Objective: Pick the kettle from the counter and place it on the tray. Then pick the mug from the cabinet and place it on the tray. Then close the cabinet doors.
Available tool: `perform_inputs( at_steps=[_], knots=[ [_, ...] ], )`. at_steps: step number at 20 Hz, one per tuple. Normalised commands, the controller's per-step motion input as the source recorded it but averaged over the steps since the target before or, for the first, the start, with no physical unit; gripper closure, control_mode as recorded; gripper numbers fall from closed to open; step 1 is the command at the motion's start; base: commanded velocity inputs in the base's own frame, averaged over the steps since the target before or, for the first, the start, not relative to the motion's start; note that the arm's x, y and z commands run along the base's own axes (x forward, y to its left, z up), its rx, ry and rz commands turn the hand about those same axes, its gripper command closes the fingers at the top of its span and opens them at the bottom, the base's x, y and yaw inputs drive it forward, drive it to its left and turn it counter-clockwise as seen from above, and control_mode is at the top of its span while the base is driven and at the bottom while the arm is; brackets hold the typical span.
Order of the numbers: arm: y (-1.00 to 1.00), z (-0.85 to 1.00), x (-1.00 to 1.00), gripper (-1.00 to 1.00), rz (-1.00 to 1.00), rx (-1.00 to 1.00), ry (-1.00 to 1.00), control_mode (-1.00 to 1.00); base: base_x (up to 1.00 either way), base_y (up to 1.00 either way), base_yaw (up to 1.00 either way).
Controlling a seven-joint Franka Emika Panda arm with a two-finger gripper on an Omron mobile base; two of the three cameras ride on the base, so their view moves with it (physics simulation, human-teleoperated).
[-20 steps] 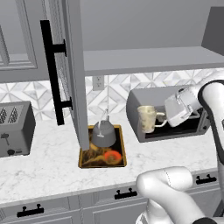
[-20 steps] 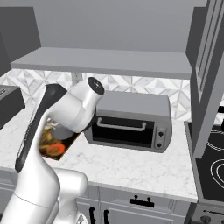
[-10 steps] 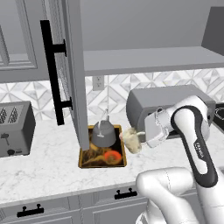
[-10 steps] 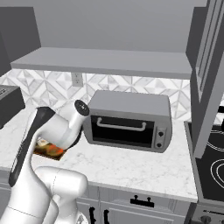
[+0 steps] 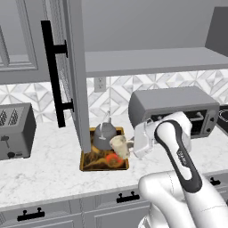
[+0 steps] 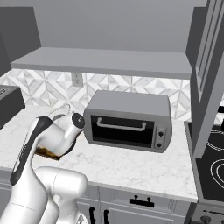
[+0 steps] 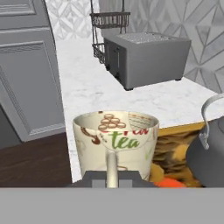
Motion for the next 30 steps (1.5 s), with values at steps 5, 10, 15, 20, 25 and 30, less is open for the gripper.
perform_inputs(
  at_steps=[5, 10, 15, 20, 25, 30],
  knots=[
    [0.33, -0.34, 0.3, 1.0, 0.12, 0.05, 0.03, -1.0, 0.0, 0.0, 0.0],
    [0.31, -0.21, 0.41, 1.0, 0.09, 0.12, 0.01, -1.0, 0.0, 0.0, 0.0],
    [0.22, -0.34, 0.24, 1.0, 0.01, 0.01, 0.0, -1.0, 0.0, 0.0, 0.0],
    [0.07, -0.44, 0.24, 1.0, 0.0, 0.0, -0.01, -1.0, 0.0, 0.0, 0.0],
    [0.03, -0.32, 0.23, 1.0, 0.0, 0.0, -0.02, -1.0, 0.0, 0.0, 0.0],
    [0.01, -0.31, 0.08, 1.0, 0.01, 0.0, -0.01, -1.0, 0.0, 0.0, 0.0]
  ],
)
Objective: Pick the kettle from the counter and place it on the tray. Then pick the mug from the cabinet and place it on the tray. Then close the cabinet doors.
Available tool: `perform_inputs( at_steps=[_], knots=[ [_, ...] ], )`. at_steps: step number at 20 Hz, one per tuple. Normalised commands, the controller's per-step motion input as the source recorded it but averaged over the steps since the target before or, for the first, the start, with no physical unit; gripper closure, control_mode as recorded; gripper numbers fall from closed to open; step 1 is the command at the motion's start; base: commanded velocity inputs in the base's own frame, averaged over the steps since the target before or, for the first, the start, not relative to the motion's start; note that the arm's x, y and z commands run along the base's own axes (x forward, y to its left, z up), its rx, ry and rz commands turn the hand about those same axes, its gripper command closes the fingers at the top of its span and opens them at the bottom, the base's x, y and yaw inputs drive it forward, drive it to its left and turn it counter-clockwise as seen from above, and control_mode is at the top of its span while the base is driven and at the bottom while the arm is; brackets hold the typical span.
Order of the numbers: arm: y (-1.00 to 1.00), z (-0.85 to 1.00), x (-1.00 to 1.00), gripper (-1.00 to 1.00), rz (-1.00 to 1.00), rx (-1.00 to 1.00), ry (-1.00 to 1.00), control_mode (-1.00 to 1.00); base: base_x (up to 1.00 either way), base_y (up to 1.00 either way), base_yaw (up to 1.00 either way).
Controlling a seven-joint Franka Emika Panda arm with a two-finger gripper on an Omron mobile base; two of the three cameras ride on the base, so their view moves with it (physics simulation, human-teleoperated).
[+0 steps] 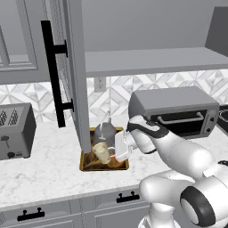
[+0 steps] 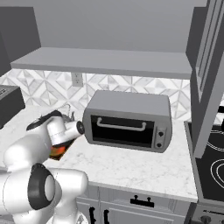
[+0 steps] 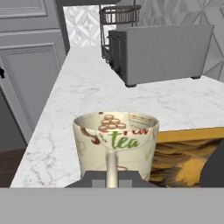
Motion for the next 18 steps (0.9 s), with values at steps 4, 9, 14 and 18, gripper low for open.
perform_inputs(
  at_steps=[4, 9, 14, 18],
  knots=[
    [0.01, -0.29, 0.07, 1.0, 0.02, 0.0, -0.03, -1.0, 0.0, 0.0, 0.0],
    [0.0, -0.15, 0.12, 1.0, 0.03, 0.0, -0.06, -1.0, 0.0, 0.0, 0.0],
    [0.0, -0.12, 0.07, 1.0, 0.04, 0.0, -0.13, -1.0, 0.0, 0.0, 0.0],
    [0.0, -0.17, 0.03, 1.0, 0.03, 0.0, -0.09, -1.0, 0.0, 0.0, 0.0]
  ],
)
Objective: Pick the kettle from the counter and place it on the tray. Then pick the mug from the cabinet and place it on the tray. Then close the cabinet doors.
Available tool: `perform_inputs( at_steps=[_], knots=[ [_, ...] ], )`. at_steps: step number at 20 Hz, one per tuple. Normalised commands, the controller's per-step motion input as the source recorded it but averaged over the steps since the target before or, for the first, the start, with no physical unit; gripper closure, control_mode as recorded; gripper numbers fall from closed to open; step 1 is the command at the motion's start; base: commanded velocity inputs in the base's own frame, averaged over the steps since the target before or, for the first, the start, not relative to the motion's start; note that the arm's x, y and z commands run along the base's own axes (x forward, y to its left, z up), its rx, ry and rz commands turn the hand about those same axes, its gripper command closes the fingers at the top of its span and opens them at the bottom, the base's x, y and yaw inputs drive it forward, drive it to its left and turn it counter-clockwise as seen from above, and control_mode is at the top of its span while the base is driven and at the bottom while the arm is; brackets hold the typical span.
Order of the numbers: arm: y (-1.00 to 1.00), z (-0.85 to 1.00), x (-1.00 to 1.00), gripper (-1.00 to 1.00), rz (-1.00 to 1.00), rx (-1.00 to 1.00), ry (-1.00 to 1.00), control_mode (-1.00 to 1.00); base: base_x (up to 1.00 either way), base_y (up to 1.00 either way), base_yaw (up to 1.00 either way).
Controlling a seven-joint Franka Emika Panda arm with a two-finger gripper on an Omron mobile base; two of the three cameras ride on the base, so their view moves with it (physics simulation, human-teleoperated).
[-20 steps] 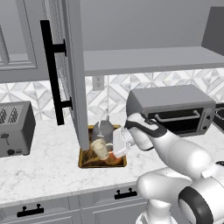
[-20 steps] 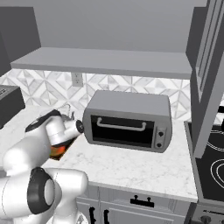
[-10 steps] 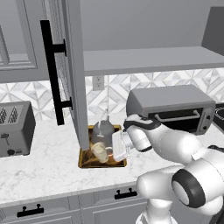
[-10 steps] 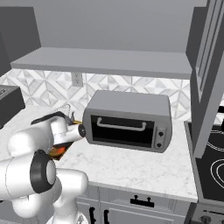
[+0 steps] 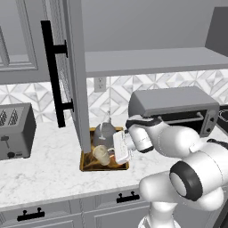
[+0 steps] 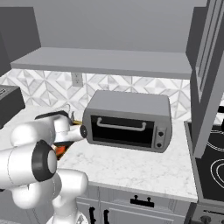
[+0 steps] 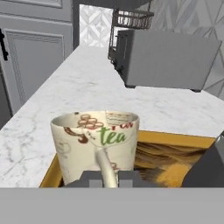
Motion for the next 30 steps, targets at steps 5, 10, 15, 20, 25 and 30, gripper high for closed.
perform_inputs(
  at_steps=[5, 10, 15, 20, 25, 30],
  knots=[
    [-0.16, -0.16, -0.04, 1.0, 0.01, 0.0, -0.05, -1.0, 0.0, 0.0, 0.0],
    [-0.33, -0.07, -0.03, 1.0, 0.0, -0.07, 0.0, -1.0, 0.0, 0.0, 0.0],
    [-0.15, -0.03, 0.0, 1.0, 0.0, -0.11, 0.0, -1.0, 0.0, 0.0, 0.0],
    [-0.09, -0.2, 0.0, -1.0, 0.0, -0.1, 0.0, -1.0, 0.0, 0.0, 0.0],
    [-0.15, -0.22, -0.01, -1.0, 0.0, -0.04, 0.0, -1.0, 0.0, 0.0, 0.0],
    [-0.17, -0.01, -0.01, -1.0, 0.0, 0.0, 0.0, -1.0, 0.0, 0.0, 0.0]
  ],
)
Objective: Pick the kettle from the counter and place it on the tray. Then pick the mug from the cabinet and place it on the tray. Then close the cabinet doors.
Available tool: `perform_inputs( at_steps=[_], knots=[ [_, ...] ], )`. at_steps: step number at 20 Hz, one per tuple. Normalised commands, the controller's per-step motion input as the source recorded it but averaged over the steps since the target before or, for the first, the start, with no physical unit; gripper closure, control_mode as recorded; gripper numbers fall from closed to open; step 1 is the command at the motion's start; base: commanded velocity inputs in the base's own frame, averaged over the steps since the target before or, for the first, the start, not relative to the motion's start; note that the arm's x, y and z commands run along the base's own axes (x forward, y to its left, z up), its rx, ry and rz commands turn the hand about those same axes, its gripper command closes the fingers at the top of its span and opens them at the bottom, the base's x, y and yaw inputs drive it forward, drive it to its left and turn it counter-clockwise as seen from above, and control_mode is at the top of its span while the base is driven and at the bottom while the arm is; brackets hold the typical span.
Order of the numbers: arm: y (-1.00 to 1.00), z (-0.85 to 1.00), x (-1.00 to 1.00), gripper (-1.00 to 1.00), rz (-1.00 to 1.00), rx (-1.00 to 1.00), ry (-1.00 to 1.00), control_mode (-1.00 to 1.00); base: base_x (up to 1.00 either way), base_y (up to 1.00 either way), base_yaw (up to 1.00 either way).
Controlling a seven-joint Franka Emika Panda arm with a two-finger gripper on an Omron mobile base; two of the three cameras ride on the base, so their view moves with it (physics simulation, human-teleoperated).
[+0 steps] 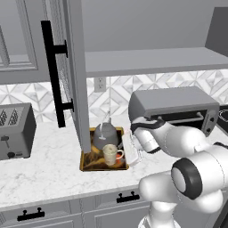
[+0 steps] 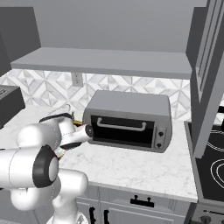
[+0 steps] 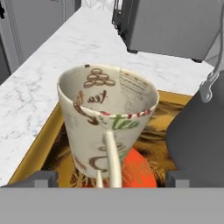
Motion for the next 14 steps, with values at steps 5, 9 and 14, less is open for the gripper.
perform_inputs(
  at_steps=[5, 9, 14],
  knots=[
    [-0.03, 0.3, -0.11, -1.0, 0.01, 0.0, -0.04, -1.0, 0.0, 0.0, 0.0],
    [0.0, 0.61, -0.21, -1.0, 0.0, 0.0, 0.0, -1.0, 0.0, 0.0, 0.0],
    [0.0, 0.75, -0.34, -1.0, 0.0, 0.01, 0.0, -1.0, 0.0, 0.0, 0.0]
  ],
)
